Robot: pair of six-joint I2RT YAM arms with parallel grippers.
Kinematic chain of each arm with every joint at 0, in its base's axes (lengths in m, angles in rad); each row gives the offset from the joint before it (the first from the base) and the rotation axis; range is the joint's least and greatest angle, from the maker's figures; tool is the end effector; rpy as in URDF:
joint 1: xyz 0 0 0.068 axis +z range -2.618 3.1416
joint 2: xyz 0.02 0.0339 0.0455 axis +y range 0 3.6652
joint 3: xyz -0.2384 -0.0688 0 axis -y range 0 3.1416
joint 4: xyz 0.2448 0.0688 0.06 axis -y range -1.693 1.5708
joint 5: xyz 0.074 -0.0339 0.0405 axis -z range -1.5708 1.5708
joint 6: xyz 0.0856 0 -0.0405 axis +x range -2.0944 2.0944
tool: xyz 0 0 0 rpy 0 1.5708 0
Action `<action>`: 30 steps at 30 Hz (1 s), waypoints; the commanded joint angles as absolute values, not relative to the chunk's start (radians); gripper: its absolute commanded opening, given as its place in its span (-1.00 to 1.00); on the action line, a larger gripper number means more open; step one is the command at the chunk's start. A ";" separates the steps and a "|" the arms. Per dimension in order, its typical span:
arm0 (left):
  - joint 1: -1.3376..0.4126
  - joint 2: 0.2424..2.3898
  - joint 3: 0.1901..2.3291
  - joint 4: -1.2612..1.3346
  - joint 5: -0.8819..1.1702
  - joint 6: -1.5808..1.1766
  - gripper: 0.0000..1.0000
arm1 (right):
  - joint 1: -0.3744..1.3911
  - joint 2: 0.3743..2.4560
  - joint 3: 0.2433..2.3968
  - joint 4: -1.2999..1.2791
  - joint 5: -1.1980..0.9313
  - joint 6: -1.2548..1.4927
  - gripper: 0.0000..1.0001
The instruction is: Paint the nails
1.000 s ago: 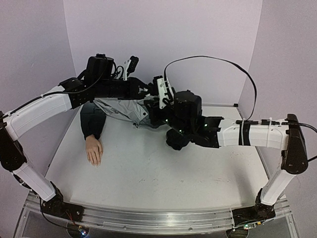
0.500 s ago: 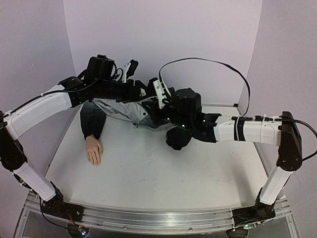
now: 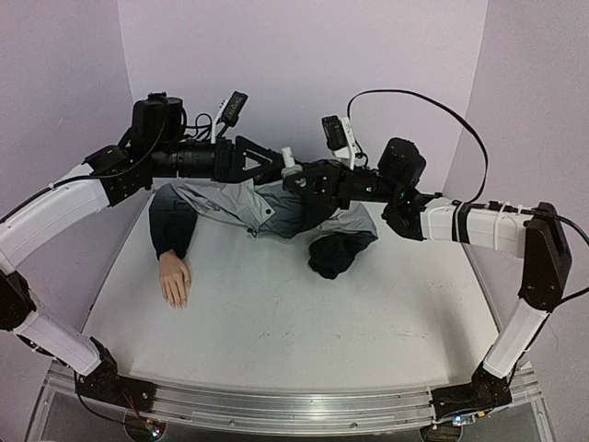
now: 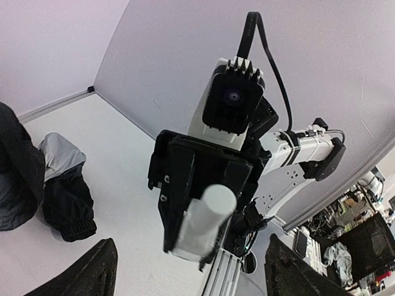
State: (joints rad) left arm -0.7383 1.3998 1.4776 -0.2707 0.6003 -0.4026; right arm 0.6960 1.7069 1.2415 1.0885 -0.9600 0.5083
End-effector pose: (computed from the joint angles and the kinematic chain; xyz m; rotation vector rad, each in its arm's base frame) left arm 0.2343 -0.2786 0.3995 0.7849 1.7698 -1.3230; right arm 0.2605 0.3090 0.3653 -1.0667 0.8697 1.4811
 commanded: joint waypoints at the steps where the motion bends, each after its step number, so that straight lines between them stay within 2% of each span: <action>1: -0.732 1.441 1.527 -0.144 0.730 -0.431 0.49 | 0.705 1.735 1.287 1.342 -1.151 0.704 -1.00; 2: -0.732 1.452 1.538 -0.133 0.754 -0.438 0.31 | 0.704 1.738 1.288 1.352 -1.152 0.711 -1.00; 4: -0.733 1.471 1.551 -0.107 0.794 -0.452 0.15 | 0.705 1.746 1.292 1.365 -1.154 0.720 -1.00; 10: -0.753 1.484 1.568 -0.069 0.851 -0.429 0.15 | 0.704 1.765 1.295 1.378 -1.146 0.738 -1.00; 17: -0.759 1.495 1.564 -0.070 0.818 -0.424 -0.55 | 0.704 1.765 1.290 1.385 -1.124 0.734 -1.00; 22: -0.759 1.487 1.541 -0.077 0.745 -0.415 -0.96 | 0.704 1.756 1.267 1.380 -1.064 0.694 -1.00; 26: -0.760 1.475 1.534 -0.128 0.634 -0.393 -1.00 | 0.705 1.717 1.265 1.142 -0.848 0.531 -1.00; 28: -0.763 1.467 1.541 -0.187 0.549 -0.371 -1.00 | 0.706 1.680 1.267 0.983 -0.621 0.427 -1.00; 30: -0.773 1.467 1.563 -0.270 0.445 -0.339 -1.00 | 0.731 1.637 1.281 0.833 -0.297 0.323 -1.00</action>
State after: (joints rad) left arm -0.7448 1.4986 1.5177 -0.1650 0.5995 -0.3668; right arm 0.7155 1.7451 1.2472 1.0950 -0.8841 0.5709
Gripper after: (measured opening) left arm 0.142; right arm 0.220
